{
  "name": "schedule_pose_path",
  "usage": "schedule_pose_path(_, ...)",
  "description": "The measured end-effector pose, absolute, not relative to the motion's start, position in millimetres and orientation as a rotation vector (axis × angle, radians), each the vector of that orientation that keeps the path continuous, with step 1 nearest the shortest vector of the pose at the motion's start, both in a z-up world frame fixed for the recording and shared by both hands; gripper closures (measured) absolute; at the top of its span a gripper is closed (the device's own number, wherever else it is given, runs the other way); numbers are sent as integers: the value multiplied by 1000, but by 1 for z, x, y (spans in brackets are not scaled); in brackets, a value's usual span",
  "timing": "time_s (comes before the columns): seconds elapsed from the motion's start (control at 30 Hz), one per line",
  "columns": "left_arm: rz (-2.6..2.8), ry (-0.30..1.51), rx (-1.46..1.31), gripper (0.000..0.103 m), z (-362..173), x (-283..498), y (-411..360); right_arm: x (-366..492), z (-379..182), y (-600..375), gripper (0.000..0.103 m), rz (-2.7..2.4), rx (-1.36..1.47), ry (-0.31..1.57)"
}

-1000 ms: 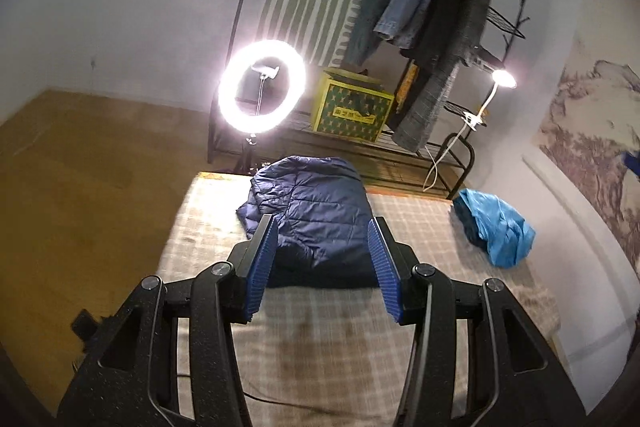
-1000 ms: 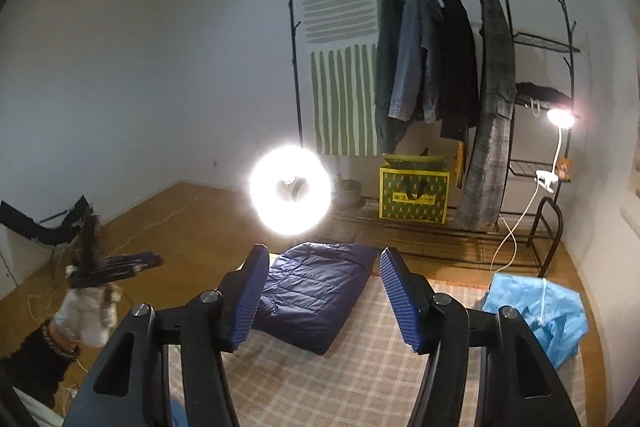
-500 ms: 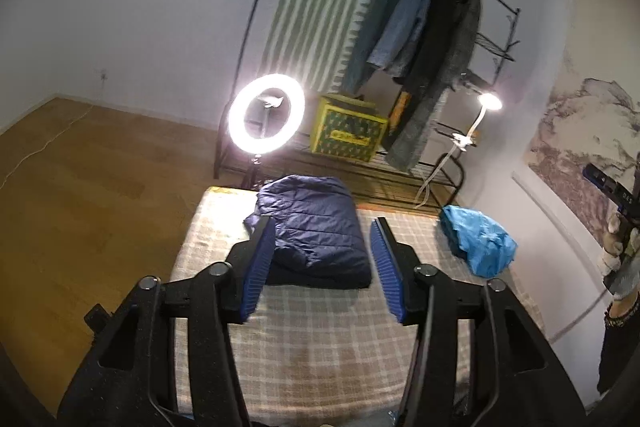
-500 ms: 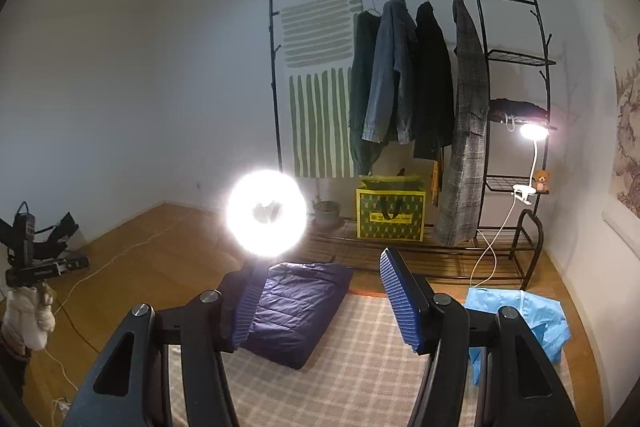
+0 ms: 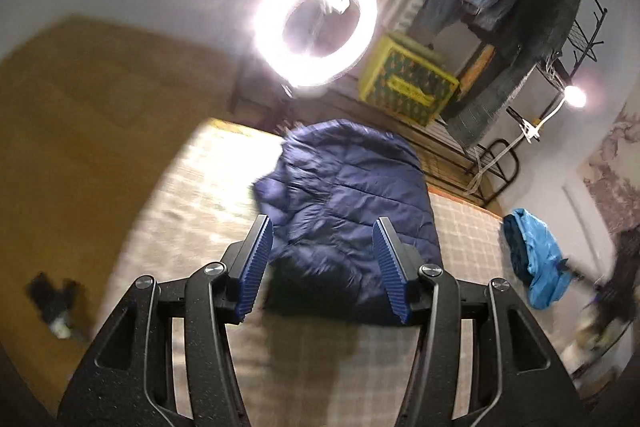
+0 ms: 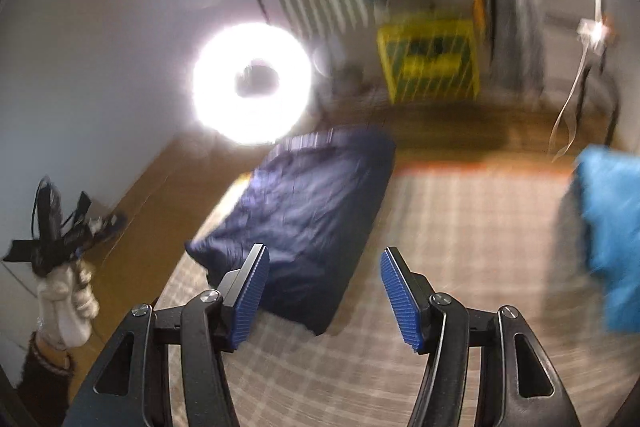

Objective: Fold large clothes
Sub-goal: 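Grasp the folded navy jacket's end with both tools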

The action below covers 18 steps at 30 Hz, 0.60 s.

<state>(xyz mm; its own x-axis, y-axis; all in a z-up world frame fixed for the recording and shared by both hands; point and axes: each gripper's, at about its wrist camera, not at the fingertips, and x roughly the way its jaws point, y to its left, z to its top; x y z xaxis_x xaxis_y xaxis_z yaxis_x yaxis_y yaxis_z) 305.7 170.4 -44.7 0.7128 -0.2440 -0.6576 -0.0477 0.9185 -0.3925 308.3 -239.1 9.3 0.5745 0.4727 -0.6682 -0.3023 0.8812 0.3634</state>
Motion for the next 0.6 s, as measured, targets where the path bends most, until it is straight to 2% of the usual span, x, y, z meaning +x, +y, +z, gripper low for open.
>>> schedule_pose_path(0.1, -100, 843, -392, 50, -82, 347, 165, 335, -41, -208, 38, 480, 203, 938)
schedule_pose_path(0.23, -103, 962, -368, 51, -140, 374, 161, 366, -110, -175, 37, 497, 183, 1085)
schedule_pose_path(0.33, -77, 1035, -313, 59, -184, 371, 158, 378, -142, -169, 35, 504, 218, 1143)
schedule_pose_path(0.43, -73, 1094, -353, 58, -224, 361, 163, 389, -158, -172, 27, 533, 274, 1158)
schedule_pose_path(0.5, -71, 1072, -374, 58, -229, 354, 166, 394, -162, -173, 26, 559, 295, 1151)
schedule_pose_path(0.6, -59, 1057, -335, 59, -220, 351, 162, 399, -170, -174, 46, 608, 354, 1168)
